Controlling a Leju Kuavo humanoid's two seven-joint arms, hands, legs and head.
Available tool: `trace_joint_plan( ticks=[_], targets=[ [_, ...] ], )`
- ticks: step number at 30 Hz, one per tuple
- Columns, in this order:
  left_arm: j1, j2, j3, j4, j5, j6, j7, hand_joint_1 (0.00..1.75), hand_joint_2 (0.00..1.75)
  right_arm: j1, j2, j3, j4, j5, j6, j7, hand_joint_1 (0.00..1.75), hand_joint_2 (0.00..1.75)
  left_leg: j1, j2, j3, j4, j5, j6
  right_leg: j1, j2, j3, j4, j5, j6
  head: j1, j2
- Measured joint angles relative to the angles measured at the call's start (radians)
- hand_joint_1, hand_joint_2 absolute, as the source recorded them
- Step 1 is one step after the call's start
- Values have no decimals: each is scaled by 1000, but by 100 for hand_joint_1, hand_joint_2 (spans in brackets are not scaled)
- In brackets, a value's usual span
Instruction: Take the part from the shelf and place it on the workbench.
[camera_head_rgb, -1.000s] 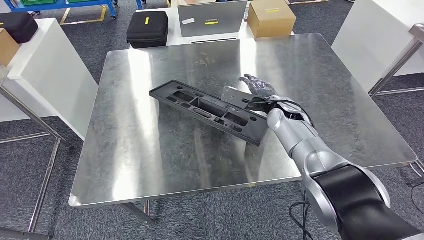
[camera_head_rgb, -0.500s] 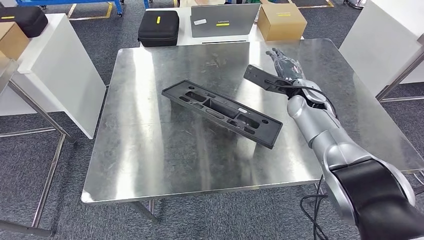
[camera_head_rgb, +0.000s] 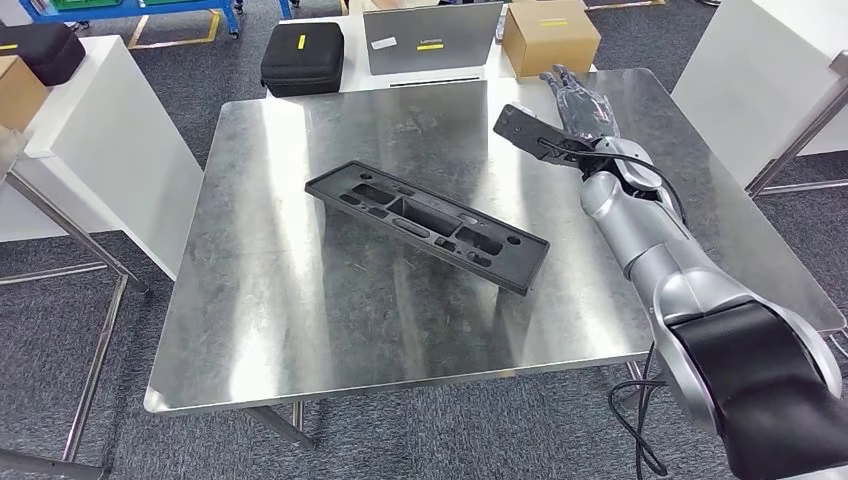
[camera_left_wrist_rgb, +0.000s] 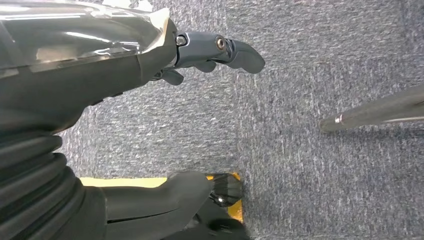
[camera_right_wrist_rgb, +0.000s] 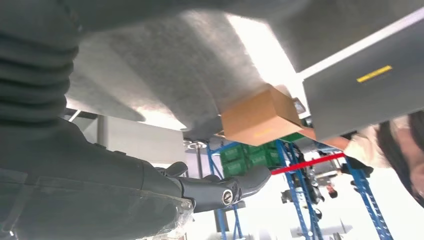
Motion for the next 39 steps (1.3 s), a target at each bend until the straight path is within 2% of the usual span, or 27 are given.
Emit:
trace_joint_plan(
  ticks=[1,2,4,6,12,15,19,23,28,31,36,39],
  targets=[
    [-1,0,0,0,0,0,0,0,175,-6,0,2,0,-2,-2,-4,0,175,0,-1,24,-49,16,0,3,1,-1,0,-1,-1,1,0],
    [-1,0,0,0,0,0,-1,0,175,-11,1,3,0,-3,-6,-6,0,175,-2,-2,35,-72,19,2,7,1,-3,1,-1,0,2,0],
    [-1,0,0,0,0,-1,-1,0,175,-18,2,6,0,-2,-12,-7,0,87,-7,-4,34,-75,19,12,10,2,-6,0,0,0,5,0],
    [0,0,1,0,0,-1,-1,0,175,-19,4,9,1,-2,-16,-6,0,0,-10,-4,34,-74,19,15,9,1,-6,-1,0,0,5,0],
    [1,1,8,0,6,-1,-8,0,175,-27,2,26,5,22,-52,31,0,0,-16,-5,32,-72,19,20,2,1,-6,-1,0,2,5,0],
    [4,1,16,0,16,-3,-12,0,175,-40,-34,32,6,33,-89,37,0,0,-16,-7,31,-71,19,23,1,-2,-6,-2,0,2,5,0],
    [15,1,29,0,23,-11,-14,0,0,-46,-126,35,3,22,-127,6,0,0,-16,-11,30,-70,18,27,1,-5,-6,-2,0,4,5,0],
    [17,0,34,1,28,-15,-18,0,0,-7,-231,36,-29,-5,-206,-3,0,0,-17,-12,30,-69,17,29,1,-5,-5,-2,-1,7,5,0],
    [16,-1,42,1,27,-16,-18,0,0,120,-378,16,-141,-52,-281,20,0,0,-17,-13,29,-68,15,33,0,-5,-4,-2,-1,7,5,0],
    [13,-1,47,0,26,-16,-18,0,0,174,-432,3,-192,-57,-284,27,0,0,-18,-10,30,-68,13,36,0,-2,-5,-2,-1,8,5,0],
    [6,-2,49,0,23,-20,-18,0,0,234,-493,-16,-252,-52,-301,62,0,0,-17,-7,32,-68,13,38,1,-1,-4,-3,-1,9,4,0],
    [2,-4,49,0,18,-23,-15,0,0,344,-562,-71,-331,-59,-339,96,0,0,-17,-18,33,-68,13,39,3,-10,-2,-3,-4,13,4,0]
  ],
)
